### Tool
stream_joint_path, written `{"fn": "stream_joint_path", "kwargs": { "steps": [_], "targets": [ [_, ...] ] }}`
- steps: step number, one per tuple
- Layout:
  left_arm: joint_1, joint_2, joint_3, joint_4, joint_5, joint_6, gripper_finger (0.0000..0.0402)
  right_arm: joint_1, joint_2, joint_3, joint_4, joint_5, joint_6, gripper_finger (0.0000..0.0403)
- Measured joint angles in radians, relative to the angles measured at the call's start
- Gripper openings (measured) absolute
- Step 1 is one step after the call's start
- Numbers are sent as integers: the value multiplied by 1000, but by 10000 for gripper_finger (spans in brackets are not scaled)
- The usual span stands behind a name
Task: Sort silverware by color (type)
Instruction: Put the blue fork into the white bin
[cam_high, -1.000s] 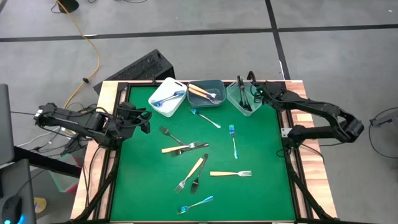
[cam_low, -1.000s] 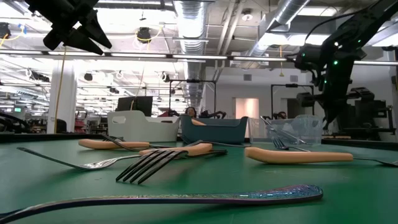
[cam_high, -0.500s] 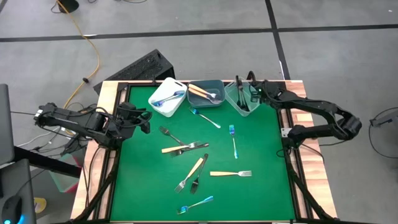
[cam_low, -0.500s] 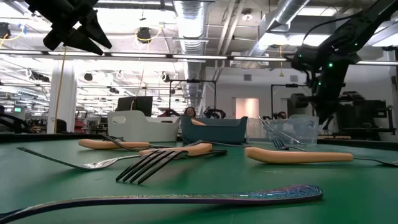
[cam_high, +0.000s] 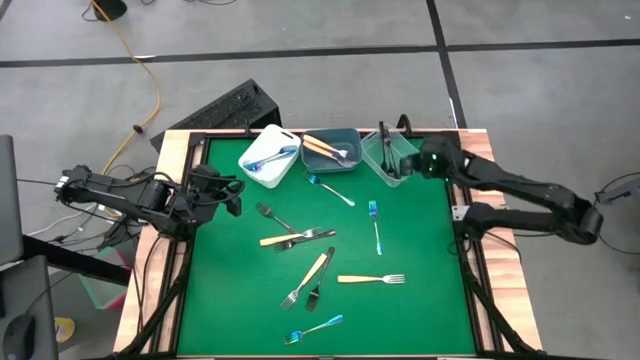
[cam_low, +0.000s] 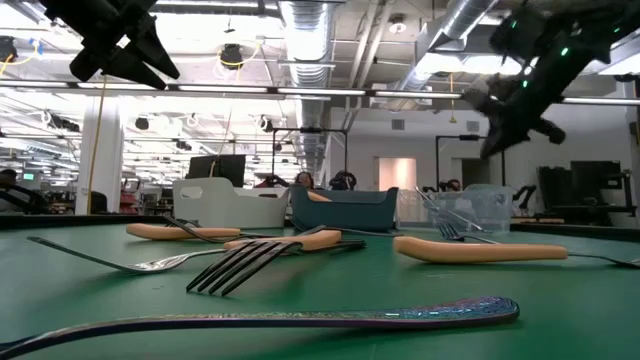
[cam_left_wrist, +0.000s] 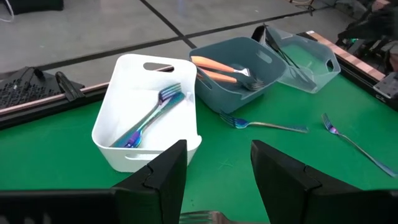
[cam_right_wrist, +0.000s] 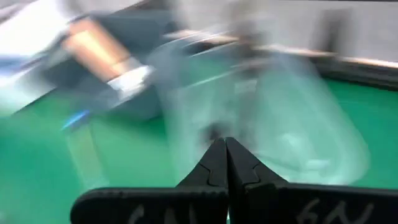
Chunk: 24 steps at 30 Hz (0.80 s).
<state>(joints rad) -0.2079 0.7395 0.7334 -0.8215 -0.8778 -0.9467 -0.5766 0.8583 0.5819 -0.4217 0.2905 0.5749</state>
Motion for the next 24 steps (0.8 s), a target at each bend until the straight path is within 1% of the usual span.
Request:
{"fn": "stream_joint_path", "kwargs": {
  "steps": [2,5,10,15,19,22,24],
  "targets": [
    [0,0,0,0,3,8,162,82,-25,0,15,-73,-23,3],
    [0,0,0,0,3,15,162,211,-27,0,55,-124,-10,4],
    [0,0,0,0,19,19,162,425,33,0,164,-125,-8,4],
    [0,0,0,0,78,19,162,609,119,0,254,-130,-51,9],
    [0,0,0,0,141,29,162,740,197,0,311,-138,-53,29],
    [0,0,0,0,169,45,162,816,254,1,340,-136,-50,49],
    [0,0,0,0,175,45,162,849,286,2,314,-120,-8,61]
  ]
}}
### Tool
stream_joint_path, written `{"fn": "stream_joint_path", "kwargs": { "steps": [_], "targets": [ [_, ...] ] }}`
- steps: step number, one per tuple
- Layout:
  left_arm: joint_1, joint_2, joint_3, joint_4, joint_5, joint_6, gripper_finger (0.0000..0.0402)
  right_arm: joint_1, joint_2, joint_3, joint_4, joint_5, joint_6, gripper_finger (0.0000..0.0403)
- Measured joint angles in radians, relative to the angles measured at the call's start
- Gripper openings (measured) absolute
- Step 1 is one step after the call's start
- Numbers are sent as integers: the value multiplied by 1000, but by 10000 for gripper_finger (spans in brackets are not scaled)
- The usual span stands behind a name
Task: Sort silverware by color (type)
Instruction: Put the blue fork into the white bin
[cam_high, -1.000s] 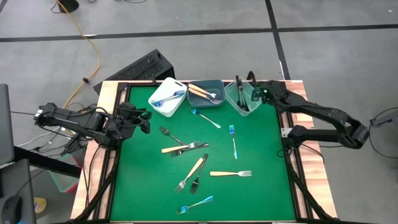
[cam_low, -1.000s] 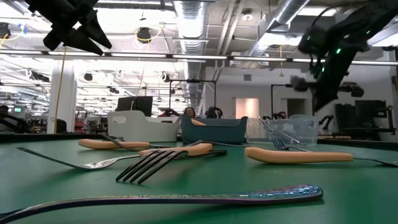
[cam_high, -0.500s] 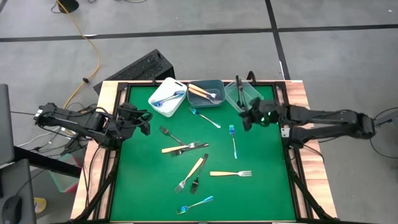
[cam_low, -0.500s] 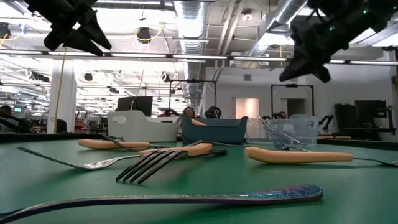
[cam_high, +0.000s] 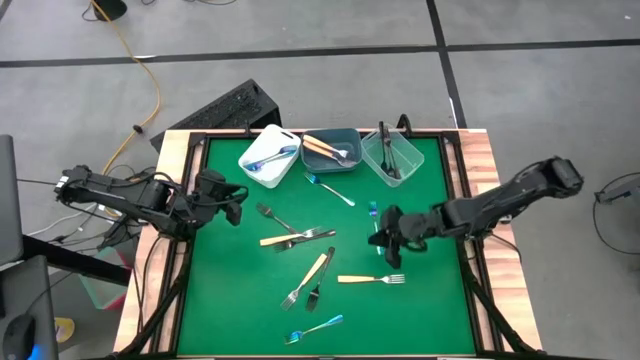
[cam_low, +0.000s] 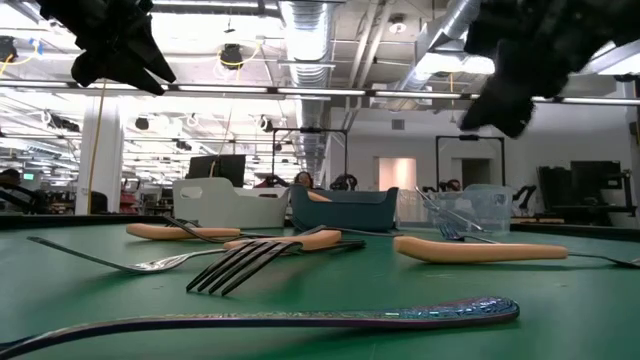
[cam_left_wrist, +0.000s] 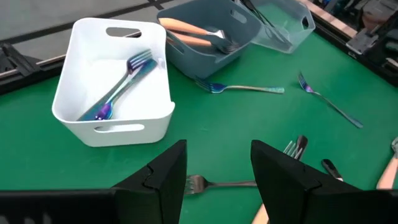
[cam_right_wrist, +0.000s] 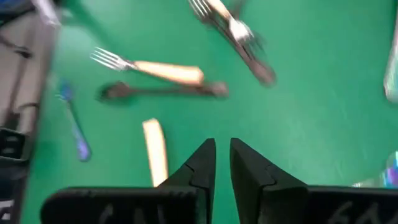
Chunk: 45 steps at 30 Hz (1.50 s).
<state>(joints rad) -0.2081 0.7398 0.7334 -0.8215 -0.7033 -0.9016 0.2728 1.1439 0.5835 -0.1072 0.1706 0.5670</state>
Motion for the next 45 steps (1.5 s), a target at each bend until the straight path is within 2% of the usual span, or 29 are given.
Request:
{"fn": "stream_joint_path", "kwargs": {
  "steps": [6,9,14,18,30,35,39,45],
  "targets": [
    [0,0,0,0,0,0,162,11,56,0,-103,36,207,94],
    [0,0,0,0,8,0,162,7,57,23,-194,37,261,114],
    [0,0,0,0,9,0,162,-48,57,135,-489,69,270,138],
    [0,0,0,0,9,0,162,-111,56,198,-597,97,240,147],
    [0,0,0,0,9,-8,162,-214,57,196,-596,88,294,206],
    [0,0,0,0,9,-9,162,-217,79,196,-570,94,218,204],
    [0,0,0,0,9,-10,162,-238,140,196,-569,87,300,197],
    [0,0,0,-1,9,-8,162,-281,258,196,-542,82,303,201]
  ]
}}
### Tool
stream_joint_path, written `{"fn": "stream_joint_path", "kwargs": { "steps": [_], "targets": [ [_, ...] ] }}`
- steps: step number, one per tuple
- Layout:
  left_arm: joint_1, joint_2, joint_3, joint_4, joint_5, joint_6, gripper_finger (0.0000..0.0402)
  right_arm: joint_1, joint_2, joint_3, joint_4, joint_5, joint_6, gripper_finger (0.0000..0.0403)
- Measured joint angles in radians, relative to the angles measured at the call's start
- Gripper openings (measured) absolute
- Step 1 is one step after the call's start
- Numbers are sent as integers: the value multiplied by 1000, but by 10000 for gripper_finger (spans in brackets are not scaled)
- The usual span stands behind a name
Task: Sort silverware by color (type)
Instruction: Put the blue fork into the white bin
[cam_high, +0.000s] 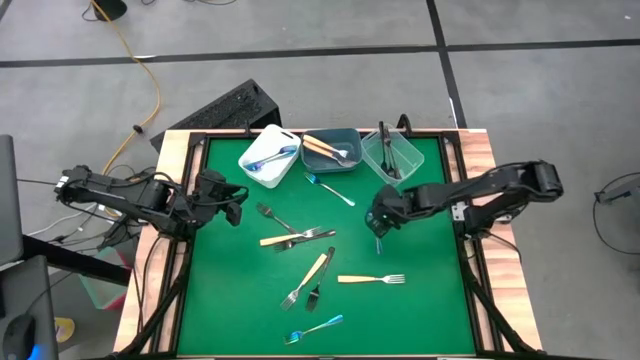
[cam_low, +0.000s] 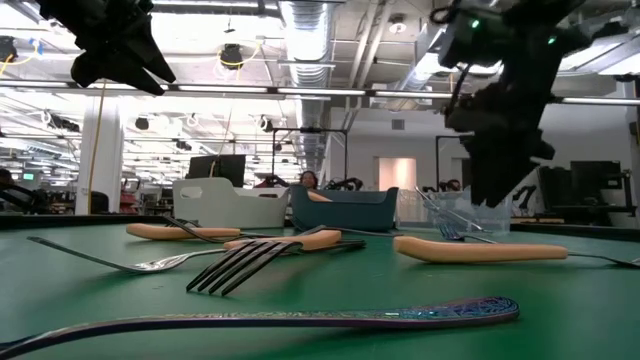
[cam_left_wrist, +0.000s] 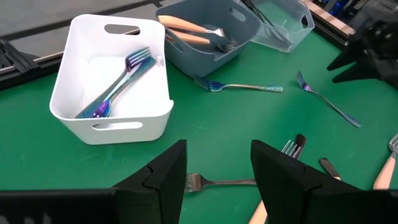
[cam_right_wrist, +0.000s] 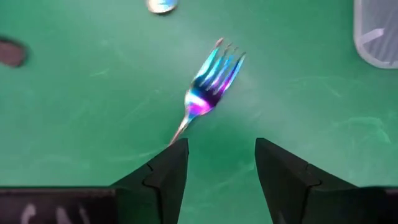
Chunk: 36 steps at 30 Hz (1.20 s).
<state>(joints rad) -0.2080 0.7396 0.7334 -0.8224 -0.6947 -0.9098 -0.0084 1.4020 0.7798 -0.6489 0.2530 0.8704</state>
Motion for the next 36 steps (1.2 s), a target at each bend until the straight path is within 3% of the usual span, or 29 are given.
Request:
{"fn": "stream_joint_path", "kwargs": {
  "steps": [12,36],
  "targets": [
    [0,0,0,-3,0,-2,162,-26,153,58,10,-45,37,208],
    [0,0,0,-3,0,15,162,46,157,65,19,-6,204,208]
  ]
}}
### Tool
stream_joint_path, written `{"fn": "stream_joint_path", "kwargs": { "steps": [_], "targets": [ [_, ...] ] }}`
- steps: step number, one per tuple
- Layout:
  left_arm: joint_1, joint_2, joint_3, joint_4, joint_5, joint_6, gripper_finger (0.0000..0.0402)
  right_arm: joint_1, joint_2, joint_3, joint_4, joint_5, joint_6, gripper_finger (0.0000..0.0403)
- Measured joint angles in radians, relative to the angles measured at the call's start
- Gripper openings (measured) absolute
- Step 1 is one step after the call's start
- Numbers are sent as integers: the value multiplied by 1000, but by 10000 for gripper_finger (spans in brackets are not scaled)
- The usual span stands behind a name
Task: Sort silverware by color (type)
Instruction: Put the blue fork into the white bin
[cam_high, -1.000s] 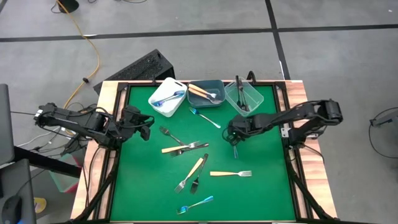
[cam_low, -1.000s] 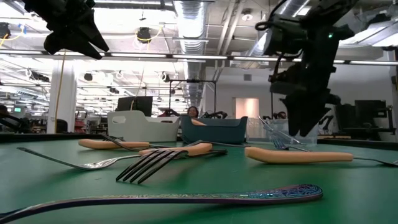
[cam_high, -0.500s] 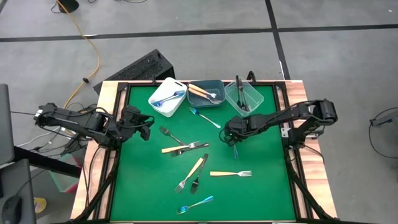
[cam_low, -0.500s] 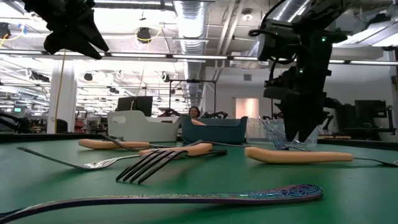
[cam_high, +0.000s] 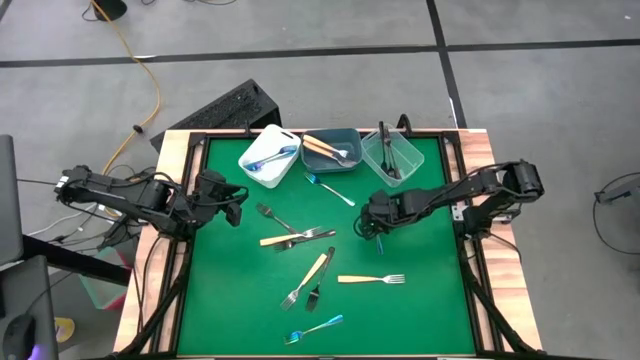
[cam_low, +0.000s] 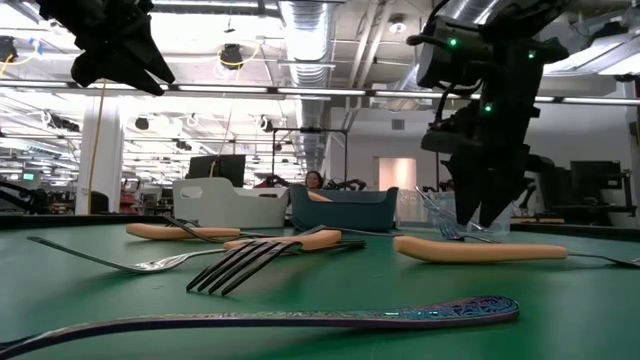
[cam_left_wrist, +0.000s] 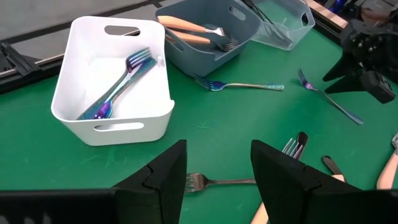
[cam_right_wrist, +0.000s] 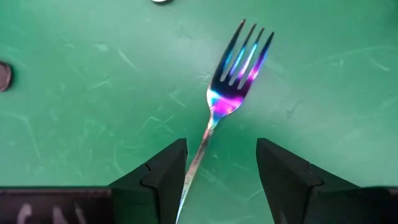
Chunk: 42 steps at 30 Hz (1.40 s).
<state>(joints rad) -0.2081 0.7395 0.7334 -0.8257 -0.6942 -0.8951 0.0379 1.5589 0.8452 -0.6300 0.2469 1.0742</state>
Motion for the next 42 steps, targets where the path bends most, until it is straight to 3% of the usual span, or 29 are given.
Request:
{"fn": "stream_joint_path", "kwargs": {
  "steps": [10,20,24,32,42],
  "targets": [
    [0,0,0,0,0,-1,162,4,1,-11,21,16,33,208],
    [0,0,0,0,0,-4,162,23,111,9,45,-4,38,203],
    [0,0,0,-2,-1,-6,162,17,105,8,24,-15,55,163],
    [0,0,0,-3,0,-6,162,9,102,25,-12,-29,51,20],
    [0,0,0,-6,-1,-5,162,9,108,96,6,-85,-35,6]
  ]
}}
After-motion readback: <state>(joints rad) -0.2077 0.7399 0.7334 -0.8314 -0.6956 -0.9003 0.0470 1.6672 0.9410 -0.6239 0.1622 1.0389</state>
